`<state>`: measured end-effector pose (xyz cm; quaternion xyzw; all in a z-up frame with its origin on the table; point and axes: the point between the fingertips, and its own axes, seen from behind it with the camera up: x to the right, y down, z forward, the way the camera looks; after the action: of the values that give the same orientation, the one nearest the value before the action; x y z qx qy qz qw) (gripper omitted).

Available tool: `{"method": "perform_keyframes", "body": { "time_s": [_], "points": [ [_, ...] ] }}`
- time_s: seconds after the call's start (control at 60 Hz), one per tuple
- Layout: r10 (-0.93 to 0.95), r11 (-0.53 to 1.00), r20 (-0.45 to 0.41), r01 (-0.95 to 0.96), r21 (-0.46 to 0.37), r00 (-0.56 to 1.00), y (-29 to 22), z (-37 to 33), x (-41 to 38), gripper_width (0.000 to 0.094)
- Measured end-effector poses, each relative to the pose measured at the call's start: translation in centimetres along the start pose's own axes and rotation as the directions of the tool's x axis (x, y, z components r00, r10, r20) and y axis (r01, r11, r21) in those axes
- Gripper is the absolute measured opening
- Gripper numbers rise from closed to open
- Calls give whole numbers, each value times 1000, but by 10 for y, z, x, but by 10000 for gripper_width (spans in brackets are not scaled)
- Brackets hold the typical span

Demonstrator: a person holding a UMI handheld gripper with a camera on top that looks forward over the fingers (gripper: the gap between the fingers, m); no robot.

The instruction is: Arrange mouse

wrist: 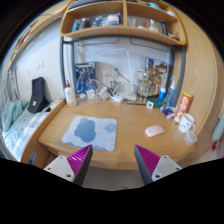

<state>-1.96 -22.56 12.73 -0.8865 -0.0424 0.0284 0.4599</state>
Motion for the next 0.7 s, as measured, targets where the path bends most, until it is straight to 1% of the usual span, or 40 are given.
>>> {"method": "perform_keyframes", "body": {
  "time_s": [0.067, 0.167, 0.283, 0.367, 0.517, 0.7],
  "points": [
    [30, 999, -34, -32, -42, 999, 20, 16, 30, 835],
    [85, 990, -113, -96, -101, 990, 44, 38, 81, 833],
    [158, 972, -200, -188, -139, 967, 57, 64, 132, 831],
    [189, 961, -239, -230, -154, 952, 57, 87, 163, 817],
    [201, 950, -257, -252, -184, 945, 50, 139, 198, 816],
    [191, 941, -232, -246, -234, 954, 33, 193, 209, 821]
  ]
}}
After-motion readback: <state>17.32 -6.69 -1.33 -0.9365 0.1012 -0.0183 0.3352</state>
